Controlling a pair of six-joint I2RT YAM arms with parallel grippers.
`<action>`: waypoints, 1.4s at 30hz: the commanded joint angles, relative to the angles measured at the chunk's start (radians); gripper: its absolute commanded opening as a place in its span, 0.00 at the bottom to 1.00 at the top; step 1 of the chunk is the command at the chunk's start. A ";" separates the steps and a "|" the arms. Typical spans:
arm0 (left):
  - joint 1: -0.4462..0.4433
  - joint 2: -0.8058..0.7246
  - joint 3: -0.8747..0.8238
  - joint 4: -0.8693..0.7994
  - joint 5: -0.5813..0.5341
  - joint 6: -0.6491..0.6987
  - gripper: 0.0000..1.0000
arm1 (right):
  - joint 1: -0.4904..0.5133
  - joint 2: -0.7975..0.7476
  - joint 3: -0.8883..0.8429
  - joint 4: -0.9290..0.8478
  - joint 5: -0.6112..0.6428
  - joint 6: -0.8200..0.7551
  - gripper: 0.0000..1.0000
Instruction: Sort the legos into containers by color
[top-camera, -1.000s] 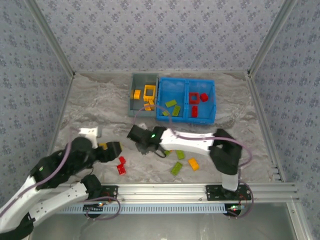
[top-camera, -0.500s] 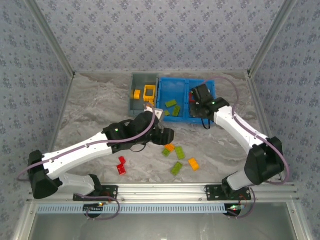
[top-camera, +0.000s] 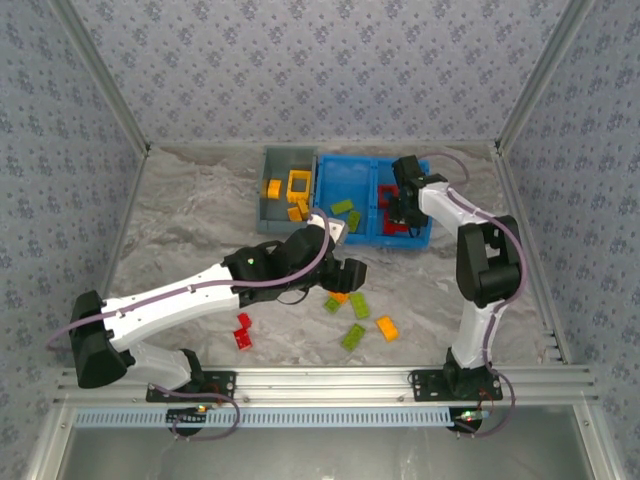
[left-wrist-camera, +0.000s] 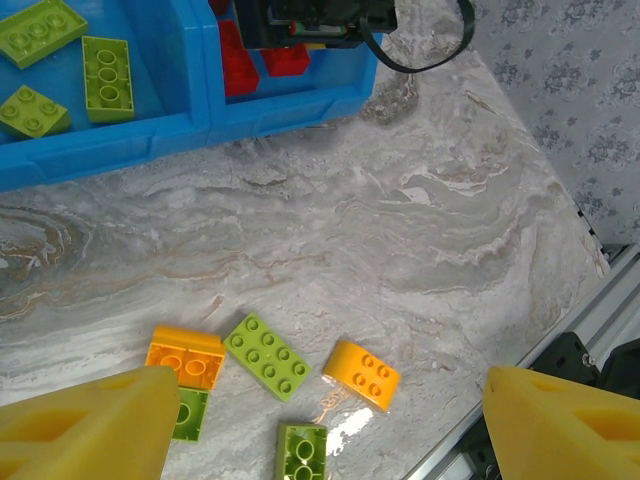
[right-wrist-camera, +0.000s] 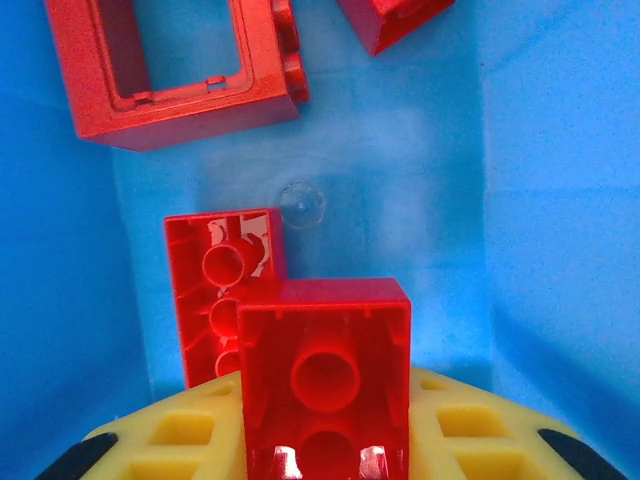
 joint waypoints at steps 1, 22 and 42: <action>-0.009 -0.023 0.034 0.011 -0.025 0.025 0.80 | -0.015 0.031 0.051 -0.048 0.012 -0.033 0.36; -0.009 -0.040 0.017 -0.077 -0.101 -0.012 0.80 | 0.012 -0.223 0.021 -0.001 -0.073 -0.042 0.52; -0.046 0.342 0.227 -0.266 0.144 -0.115 0.72 | 0.391 -1.120 -0.238 -0.377 0.001 0.104 0.61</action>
